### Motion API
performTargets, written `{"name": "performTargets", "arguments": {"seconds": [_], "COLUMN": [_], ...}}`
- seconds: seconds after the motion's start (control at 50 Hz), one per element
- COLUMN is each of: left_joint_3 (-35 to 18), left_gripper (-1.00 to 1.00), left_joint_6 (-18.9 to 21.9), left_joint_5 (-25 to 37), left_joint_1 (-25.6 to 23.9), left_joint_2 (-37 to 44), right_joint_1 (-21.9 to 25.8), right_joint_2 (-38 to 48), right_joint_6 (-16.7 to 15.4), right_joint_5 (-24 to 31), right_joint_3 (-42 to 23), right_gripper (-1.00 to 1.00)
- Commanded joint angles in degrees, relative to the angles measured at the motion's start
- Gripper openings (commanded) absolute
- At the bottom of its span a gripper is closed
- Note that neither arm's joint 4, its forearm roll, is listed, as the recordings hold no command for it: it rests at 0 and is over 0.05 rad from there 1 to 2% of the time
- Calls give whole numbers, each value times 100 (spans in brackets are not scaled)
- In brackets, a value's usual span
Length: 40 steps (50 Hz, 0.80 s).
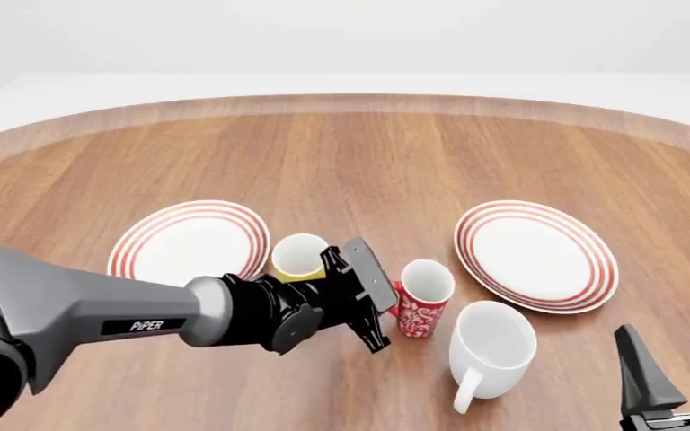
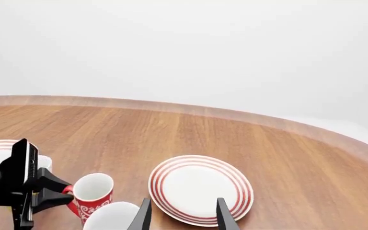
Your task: Put the red mug on the left plate.
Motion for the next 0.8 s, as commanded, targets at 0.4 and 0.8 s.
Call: {"name": "performTargets", "arguments": {"seconds": [0.4, 0.8], "left_joint_3": [57, -2], "left_gripper": [-100, -100], "left_joint_6": [-217, -717], "left_joint_5": [75, 499], "left_joint_1": [28, 0], "left_joint_2": [-448, -1055], "right_joint_1": [20, 61], "right_joint_2": [0, 0], "right_joint_6": [-53, -140], "right_joint_5": [-11, -45], "right_joint_3": [1, -2], "right_gripper": [100, 100]}}
